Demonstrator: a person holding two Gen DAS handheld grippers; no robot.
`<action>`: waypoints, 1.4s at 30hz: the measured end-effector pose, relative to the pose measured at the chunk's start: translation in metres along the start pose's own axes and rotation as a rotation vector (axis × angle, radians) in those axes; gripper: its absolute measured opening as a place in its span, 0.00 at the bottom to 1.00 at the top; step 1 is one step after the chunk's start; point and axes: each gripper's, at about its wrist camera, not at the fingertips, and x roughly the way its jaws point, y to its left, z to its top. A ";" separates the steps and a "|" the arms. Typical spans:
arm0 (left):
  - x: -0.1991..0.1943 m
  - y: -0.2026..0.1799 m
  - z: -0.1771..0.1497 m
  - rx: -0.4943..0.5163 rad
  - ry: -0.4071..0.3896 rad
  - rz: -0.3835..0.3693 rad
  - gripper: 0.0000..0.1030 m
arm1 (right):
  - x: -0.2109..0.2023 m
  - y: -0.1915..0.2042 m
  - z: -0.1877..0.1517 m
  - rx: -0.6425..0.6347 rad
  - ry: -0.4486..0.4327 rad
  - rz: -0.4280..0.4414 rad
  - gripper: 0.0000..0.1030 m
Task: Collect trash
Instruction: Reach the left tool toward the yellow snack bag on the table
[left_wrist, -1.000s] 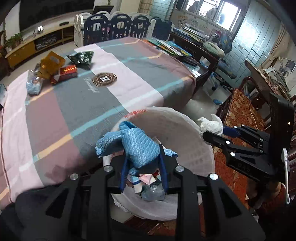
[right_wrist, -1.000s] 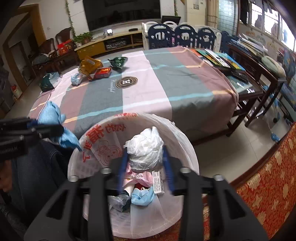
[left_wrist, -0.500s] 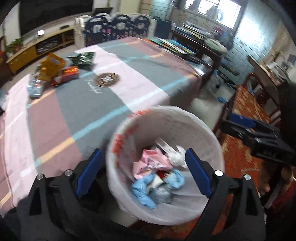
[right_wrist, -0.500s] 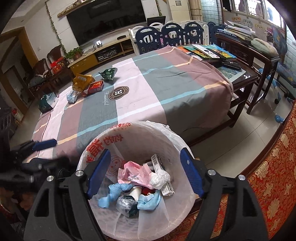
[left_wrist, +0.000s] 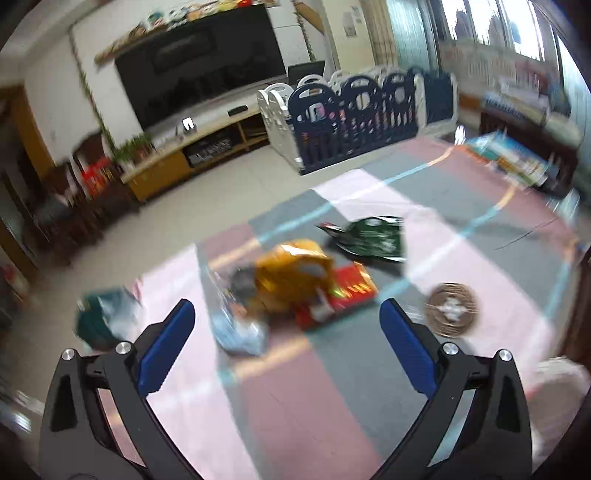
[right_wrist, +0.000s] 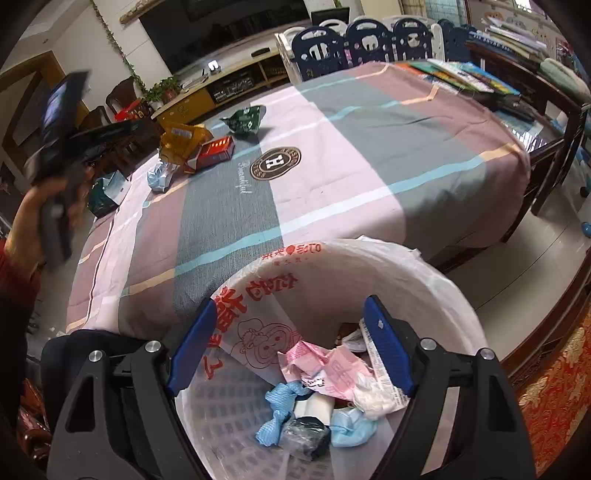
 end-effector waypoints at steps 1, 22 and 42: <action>0.019 -0.007 0.009 0.066 0.009 0.025 0.97 | 0.004 0.000 0.001 0.001 0.007 -0.004 0.78; 0.021 0.024 -0.064 0.264 0.245 -0.210 0.14 | 0.038 0.004 0.014 0.036 0.050 0.064 0.78; 0.070 -0.017 0.062 -0.095 0.175 -0.290 0.97 | 0.052 0.010 0.007 0.049 0.099 0.066 0.78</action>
